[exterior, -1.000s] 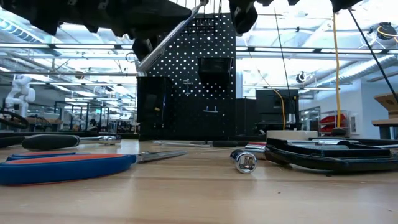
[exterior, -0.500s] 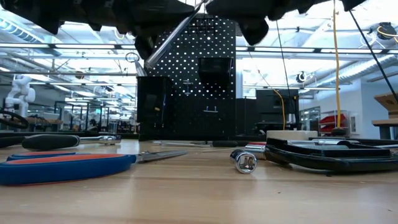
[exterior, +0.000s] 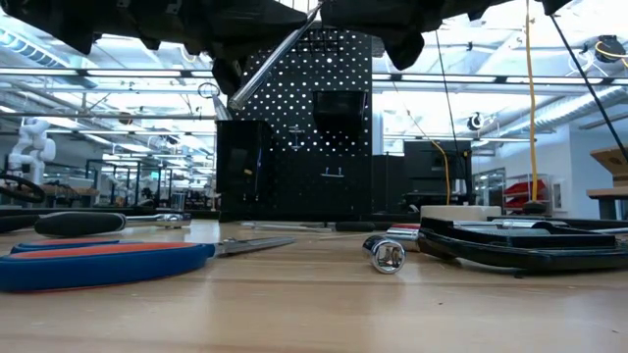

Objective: Hang tools onto peg board
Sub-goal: Put the magnetic pickup tool into the left black bin on the peg board

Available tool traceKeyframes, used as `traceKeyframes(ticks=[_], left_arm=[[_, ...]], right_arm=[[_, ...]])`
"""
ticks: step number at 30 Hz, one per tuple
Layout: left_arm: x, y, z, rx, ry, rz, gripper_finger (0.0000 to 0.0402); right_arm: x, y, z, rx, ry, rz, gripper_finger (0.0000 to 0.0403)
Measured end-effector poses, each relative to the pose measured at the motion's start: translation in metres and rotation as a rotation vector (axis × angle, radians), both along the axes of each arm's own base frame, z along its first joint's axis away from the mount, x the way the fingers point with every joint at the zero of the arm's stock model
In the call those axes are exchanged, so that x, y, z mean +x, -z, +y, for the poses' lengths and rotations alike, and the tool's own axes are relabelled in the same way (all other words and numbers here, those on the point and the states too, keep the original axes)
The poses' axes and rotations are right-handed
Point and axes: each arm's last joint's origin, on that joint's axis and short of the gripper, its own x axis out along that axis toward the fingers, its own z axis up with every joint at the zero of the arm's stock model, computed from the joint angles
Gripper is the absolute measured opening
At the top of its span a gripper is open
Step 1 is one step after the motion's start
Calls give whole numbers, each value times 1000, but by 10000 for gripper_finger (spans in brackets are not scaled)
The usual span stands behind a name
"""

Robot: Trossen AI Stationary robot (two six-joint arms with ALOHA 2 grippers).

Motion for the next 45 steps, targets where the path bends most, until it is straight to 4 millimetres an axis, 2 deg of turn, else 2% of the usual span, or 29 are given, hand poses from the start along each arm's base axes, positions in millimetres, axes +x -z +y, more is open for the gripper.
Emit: traceKeyframes(ticks=[17, 29, 38, 45], left_arm=[[0, -1, 1, -2, -24, -3, 1], [-1, 1, 1, 2, -13, 7, 1], [-4, -8, 3, 32, -44, -19, 1], [-13, -26, 8, 58, -118, -43, 1]], right_arm=[[2, -2, -4, 0, 32, -32, 0], [8, 4, -4, 3, 33, -50, 0], [-13, -8, -3, -39, 17, 76, 0], [-35, -28, -7, -58, -1, 100, 0]])
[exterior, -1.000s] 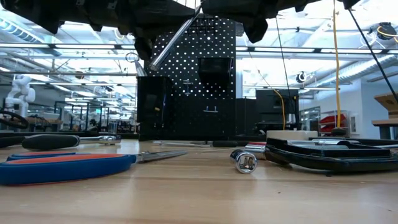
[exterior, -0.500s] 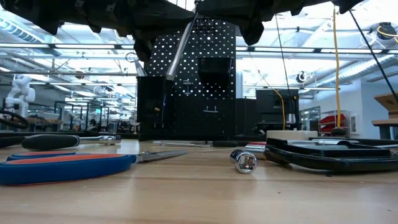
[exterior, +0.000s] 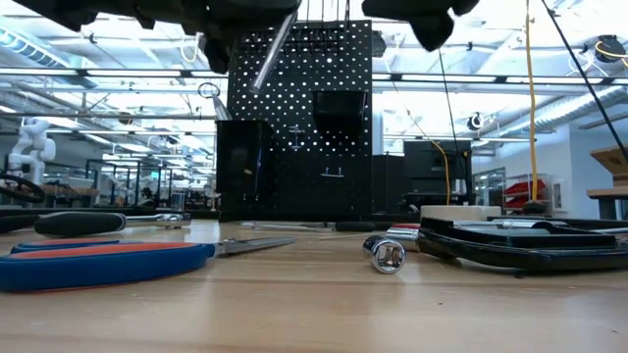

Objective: Hang tools onto peg board
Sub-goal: Put the magnetic pickup tool into the left black bin on the peg board

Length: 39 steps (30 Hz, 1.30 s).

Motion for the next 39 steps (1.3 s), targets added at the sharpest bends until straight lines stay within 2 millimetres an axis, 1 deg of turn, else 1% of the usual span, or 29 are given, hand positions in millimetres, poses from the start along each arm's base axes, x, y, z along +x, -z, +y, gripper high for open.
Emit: traceKeyframes(ticks=[3, 5, 8, 12, 18, 20, 23, 27, 34, 39], left_arm=[[-5, -6, 0, 0, -9, -2, 1], [-8, -9, 0, 2, -27, -4, 1], [-13, -15, 0, 29, -103, -12, 1], [-17, -21, 6, 45, -274, -31, 1], [-23, -25, 25, 52, -723, -37, 1], [-23, -26, 33, 52, -806, -37, 1], [-23, -26, 45, 56, -858, -28, 1], [-26, -25, 52, 62, -881, 1, 1], [-46, -35, 59, -6, -898, 5, 1], [-58, -31, 61, -27, -895, -9, 1]], right_arm=[[-7, -9, 0, -3, -14, -20, 0], [-11, -11, 2, -14, -28, -17, 0], [-15, -13, 4, -26, -42, -7, 0], [-17, -10, 5, -42, -47, 26, 0], [-17, -10, 5, -46, -47, 28, 0], [-17, -10, 5, -45, -47, 21, 0], [-17, -11, 5, -43, -47, 16, 0], [-17, -10, 5, -46, -47, 20, 0], [-17, -9, 4, -56, -48, 39, 0], [-17, -9, 4, -55, -48, 40, 0]])
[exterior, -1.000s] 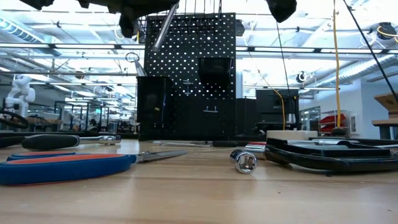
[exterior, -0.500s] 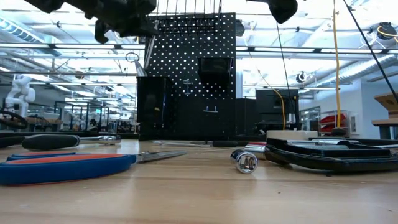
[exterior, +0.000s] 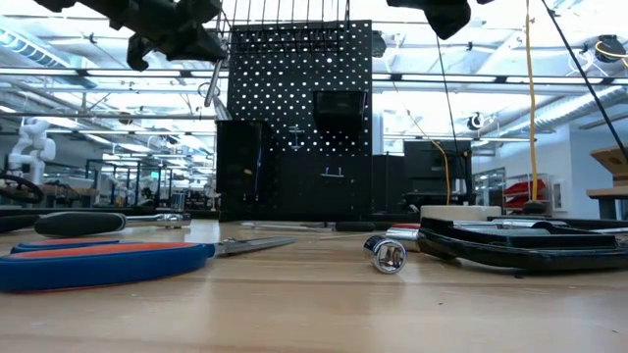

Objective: Hang tools onto peg board
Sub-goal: Put the magnetic pickup tool into the left black bin on the peg board

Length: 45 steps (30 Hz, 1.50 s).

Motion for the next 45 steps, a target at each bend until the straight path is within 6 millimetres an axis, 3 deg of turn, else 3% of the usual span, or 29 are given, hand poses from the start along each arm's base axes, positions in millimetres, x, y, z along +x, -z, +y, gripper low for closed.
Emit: traceKeyframes(ticks=[12, 17, 27, 34, 39, 45], left_arm=[[-14, 0, 9, -81, -14, -222, 1], [-11, -3, 20, -93, 17, -272, 1], [-13, -11, 44, -95, -101, -391, 1], [-12, -6, 64, -186, -189, -528, 1], [-10, -5, 74, -175, -227, -566, 1], [1, 4, 81, -114, -260, -490, 1]], right_arm=[[0, 0, 0, 2, 1, -1, 0], [0, 0, 0, 3, 1, -5, 0], [0, 0, 0, -19, -7, -5, 0], [0, 0, 0, -20, -8, -4, 0], [0, 0, 0, -20, -8, -4, 0], [1, -1, -1, -28, -8, -12, 0]])
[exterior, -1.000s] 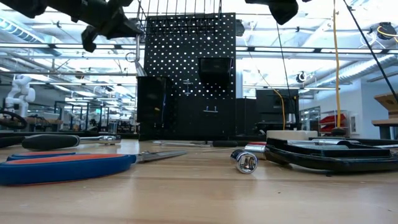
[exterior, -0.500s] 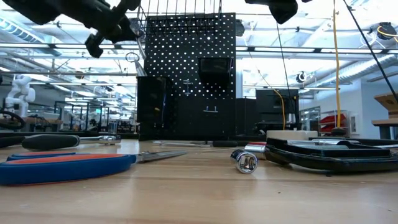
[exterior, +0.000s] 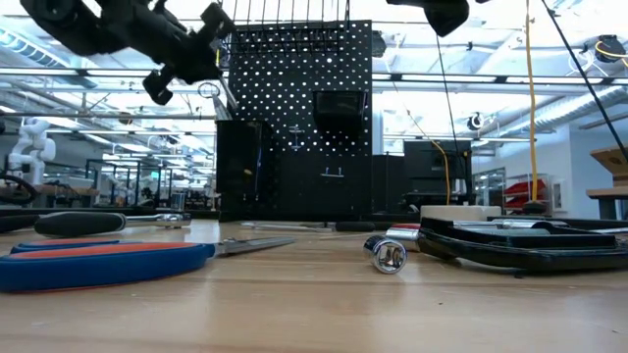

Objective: Hang tools onto peg board
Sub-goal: Put the magnetic pickup tool into the left black bin on the peg board

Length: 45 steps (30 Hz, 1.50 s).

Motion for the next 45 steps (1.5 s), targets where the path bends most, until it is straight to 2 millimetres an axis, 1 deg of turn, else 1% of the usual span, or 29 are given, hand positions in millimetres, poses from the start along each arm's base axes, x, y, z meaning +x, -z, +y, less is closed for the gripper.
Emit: traceKeyframes(ticks=[3, 5, 7, 11, 16, 24, 29, 36, 39, 45], left_arm=[[8, 6, 2, 26, -13, 34, 1], [12, 8, 2, 58, -23, 66, 1], [15, 9, 3, 79, -35, 60, 1], [16, 7, 7, 115, -67, 47, 1], [15, 10, 15, 103, -110, 42, 1], [17, 18, 24, 93, -145, 61, 1], [19, 23, 30, 112, -136, 114, 1], [23, 24, 30, 191, -44, 206, 2], [24, 24, 30, 196, -39, 217, 10], [24, 24, 30, 189, -37, 201, 48]], right_arm=[[0, 0, -1, 2, 3, -4, 0], [0, 0, -1, 2, 3, -4, 0], [0, 0, -1, 3, 1, -4, 0], [0, 0, -1, 1, 0, 5, 0], [0, 1, -1, 0, 0, 13, 0], [0, 1, -1, 1, 0, 12, 0], [0, 1, -1, 2, 0, 9, 0], [0, 1, -1, 2, -1, 9, 0], [0, 1, -1, 2, -1, 9, 0], [0, 1, -1, 2, -1, 10, 0]])
